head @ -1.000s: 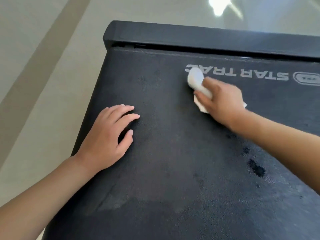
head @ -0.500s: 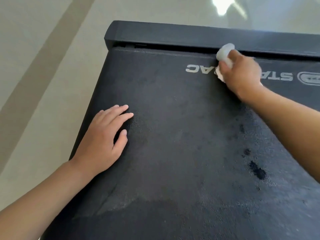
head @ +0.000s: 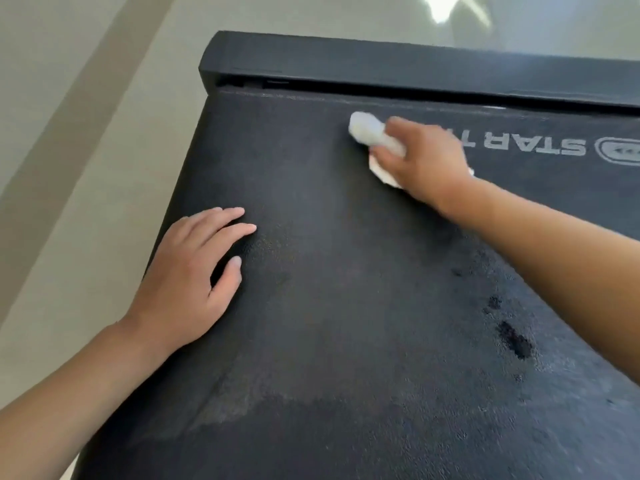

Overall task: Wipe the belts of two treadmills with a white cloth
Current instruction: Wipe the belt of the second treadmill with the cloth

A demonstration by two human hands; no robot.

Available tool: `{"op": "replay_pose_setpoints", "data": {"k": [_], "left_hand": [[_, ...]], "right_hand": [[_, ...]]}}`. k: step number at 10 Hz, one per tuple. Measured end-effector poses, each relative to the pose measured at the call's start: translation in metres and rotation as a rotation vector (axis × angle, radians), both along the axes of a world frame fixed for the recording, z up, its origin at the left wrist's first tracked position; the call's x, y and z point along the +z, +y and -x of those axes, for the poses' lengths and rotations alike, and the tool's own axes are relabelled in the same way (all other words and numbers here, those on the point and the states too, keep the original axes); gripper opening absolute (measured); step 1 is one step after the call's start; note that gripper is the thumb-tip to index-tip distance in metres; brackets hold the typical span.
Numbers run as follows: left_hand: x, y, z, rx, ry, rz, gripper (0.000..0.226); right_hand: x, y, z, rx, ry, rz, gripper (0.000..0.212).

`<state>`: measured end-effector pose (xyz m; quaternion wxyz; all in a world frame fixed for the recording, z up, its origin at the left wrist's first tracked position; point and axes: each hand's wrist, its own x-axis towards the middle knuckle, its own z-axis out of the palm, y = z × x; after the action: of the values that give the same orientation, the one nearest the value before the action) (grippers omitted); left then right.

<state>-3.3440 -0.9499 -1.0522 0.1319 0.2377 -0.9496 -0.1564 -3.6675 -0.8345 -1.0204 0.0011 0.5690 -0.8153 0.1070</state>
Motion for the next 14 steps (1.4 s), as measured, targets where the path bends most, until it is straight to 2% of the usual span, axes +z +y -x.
{"op": "replay_pose_setpoints", "data": {"k": [1,2,3,4,5,6,7,8,9,10,11,12,13,14], "left_hand": [[0.001,0.000,0.000,-0.003,0.002,0.001,0.043],[0.000,-0.001,0.000,0.024,0.003,-0.031,0.045],[0.000,-0.001,-0.004,0.062,0.019,-0.087,0.046],[-0.002,0.000,-0.010,0.041,0.002,-0.069,0.046],[-0.005,0.001,-0.016,0.033,0.000,-0.072,0.047],[-0.003,0.006,-0.017,0.058,0.016,-0.085,0.046],[-0.001,0.004,-0.018,0.062,0.016,-0.092,0.045],[0.000,-0.003,-0.024,0.043,0.003,-0.100,0.044],[-0.001,-0.006,-0.026,0.013,0.007,-0.105,0.045],[-0.001,-0.004,-0.025,0.022,0.012,-0.102,0.045],[-0.001,-0.002,-0.026,0.040,0.009,-0.102,0.044],[0.000,0.001,-0.027,0.045,0.017,-0.109,0.045],[0.001,-0.003,-0.028,0.029,0.009,-0.114,0.045],[0.003,-0.007,-0.029,-0.003,0.004,-0.093,0.045]], "right_hand": [[0.004,-0.030,0.041,-0.279,0.062,0.151,0.033],[-0.006,0.002,-0.068,0.070,-0.080,0.183,0.026],[-0.013,0.056,-0.169,0.668,-0.262,0.036,0.020],[-0.017,0.069,-0.174,0.904,-0.292,-0.047,0.015],[-0.014,0.014,-0.087,0.451,-0.134,0.090,0.005],[-0.003,-0.033,0.014,-0.195,0.050,0.136,0.026],[-0.003,-0.039,-0.009,-0.220,0.006,0.114,0.023],[-0.012,0.001,-0.116,0.223,-0.130,0.092,0.020],[-0.006,0.059,-0.194,0.756,-0.279,-0.087,0.017],[-0.001,0.055,-0.174,0.862,-0.317,-0.132,0.017],[0.006,0.005,-0.058,0.287,-0.091,0.017,0.032],[0.011,-0.019,0.027,-0.343,0.054,0.070,0.031],[0.004,-0.010,-0.027,-0.195,0.006,0.053,0.020],[-0.006,0.034,-0.135,0.308,-0.146,0.013,0.019]]}}
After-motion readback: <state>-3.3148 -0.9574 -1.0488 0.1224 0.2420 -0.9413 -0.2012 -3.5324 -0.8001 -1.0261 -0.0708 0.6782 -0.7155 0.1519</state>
